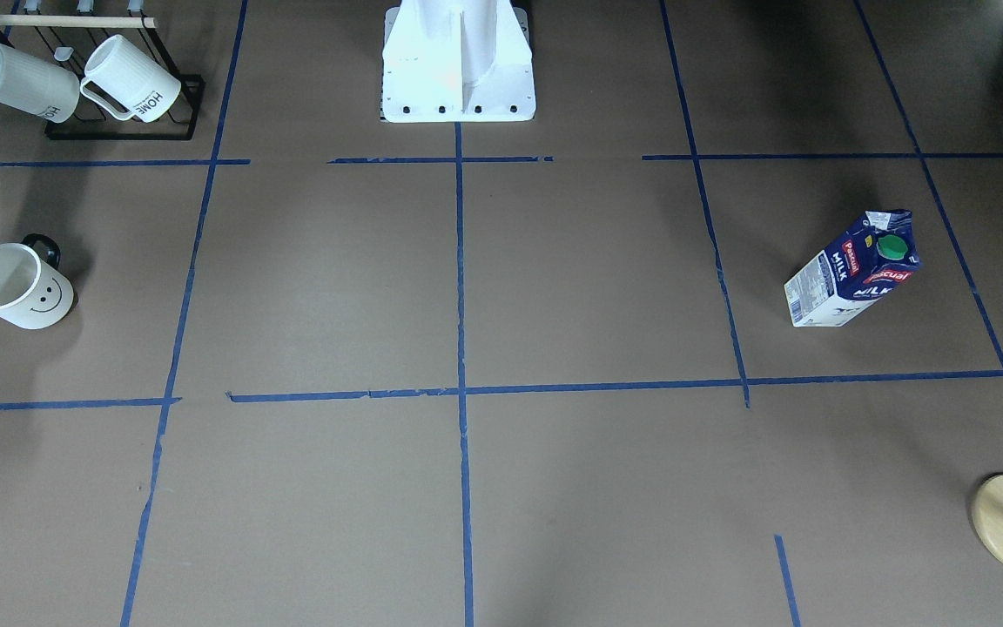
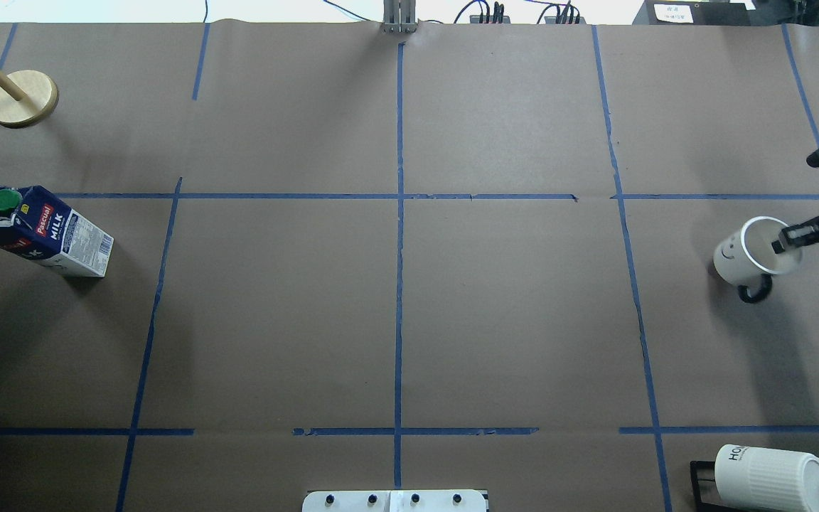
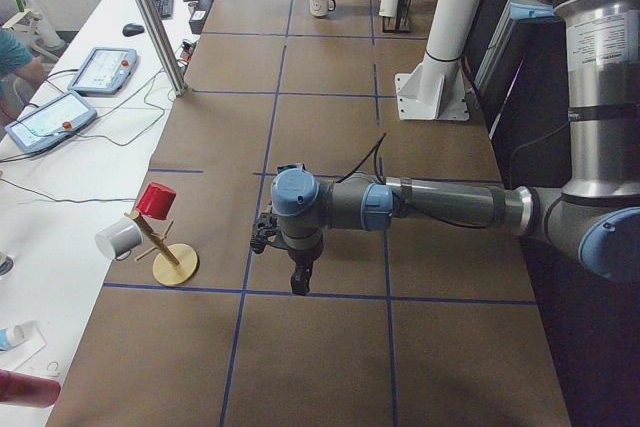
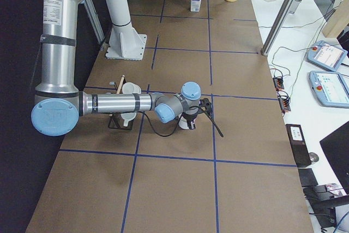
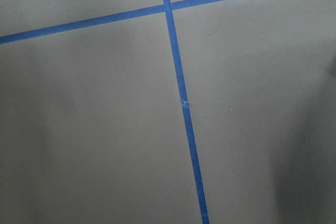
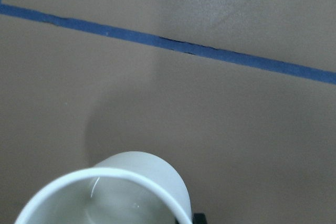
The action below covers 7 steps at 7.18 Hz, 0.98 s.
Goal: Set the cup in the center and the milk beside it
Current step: 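Carry the white mug with the right gripper to the table center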
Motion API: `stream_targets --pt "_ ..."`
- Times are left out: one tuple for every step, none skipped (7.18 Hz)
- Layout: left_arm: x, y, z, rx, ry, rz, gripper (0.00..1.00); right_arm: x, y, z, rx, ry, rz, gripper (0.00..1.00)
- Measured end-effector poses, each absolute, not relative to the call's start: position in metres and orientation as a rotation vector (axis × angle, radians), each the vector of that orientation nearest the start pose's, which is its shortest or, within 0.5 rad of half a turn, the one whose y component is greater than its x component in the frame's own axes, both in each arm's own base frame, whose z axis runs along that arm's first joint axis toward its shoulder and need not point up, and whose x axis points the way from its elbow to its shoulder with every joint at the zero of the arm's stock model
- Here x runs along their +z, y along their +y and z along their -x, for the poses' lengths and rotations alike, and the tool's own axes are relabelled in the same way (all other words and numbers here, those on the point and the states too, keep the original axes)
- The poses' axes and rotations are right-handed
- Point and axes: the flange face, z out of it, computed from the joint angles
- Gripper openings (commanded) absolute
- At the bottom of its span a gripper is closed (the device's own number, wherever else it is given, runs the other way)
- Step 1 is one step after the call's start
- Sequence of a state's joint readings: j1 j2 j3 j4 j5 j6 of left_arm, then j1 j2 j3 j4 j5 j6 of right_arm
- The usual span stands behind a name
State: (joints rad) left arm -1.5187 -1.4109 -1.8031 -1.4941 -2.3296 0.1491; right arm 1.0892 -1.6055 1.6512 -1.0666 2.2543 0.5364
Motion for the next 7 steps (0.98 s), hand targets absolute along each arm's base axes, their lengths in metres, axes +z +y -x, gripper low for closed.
stream_targets --pt "0.626 -0.426 0.043 0.192 0.760 -0.034 1.00 0.545 -0.504 0.189 -0.067 -0.858 -0.121 0.01" --pt "0.625 -0.426 0.043 0.193 0.760 -0.036 1.00 0.500 -0.530 0.218 -0.047 -0.873 -0.112 0.02" --pt "0.624 -0.426 0.043 0.195 0.760 -0.039 1.00 0.448 -0.548 0.260 -0.075 -0.883 -0.118 0.02" --pt "0.622 -0.426 0.043 0.197 0.759 -0.043 1.00 0.397 -0.557 0.305 -0.124 -0.880 -0.142 0.02" --pt "0.621 -0.426 0.043 0.198 0.759 -0.046 1.00 0.351 -0.559 0.350 -0.173 -0.867 -0.177 0.02" --pt "0.620 -0.426 0.043 0.199 0.759 -0.047 1.00 0.312 -0.560 0.391 -0.213 -0.855 -0.212 0.02" --pt "0.620 -0.426 0.043 0.199 0.759 -0.047 1.00 0.282 -0.564 0.428 -0.240 -0.842 -0.240 0.02"
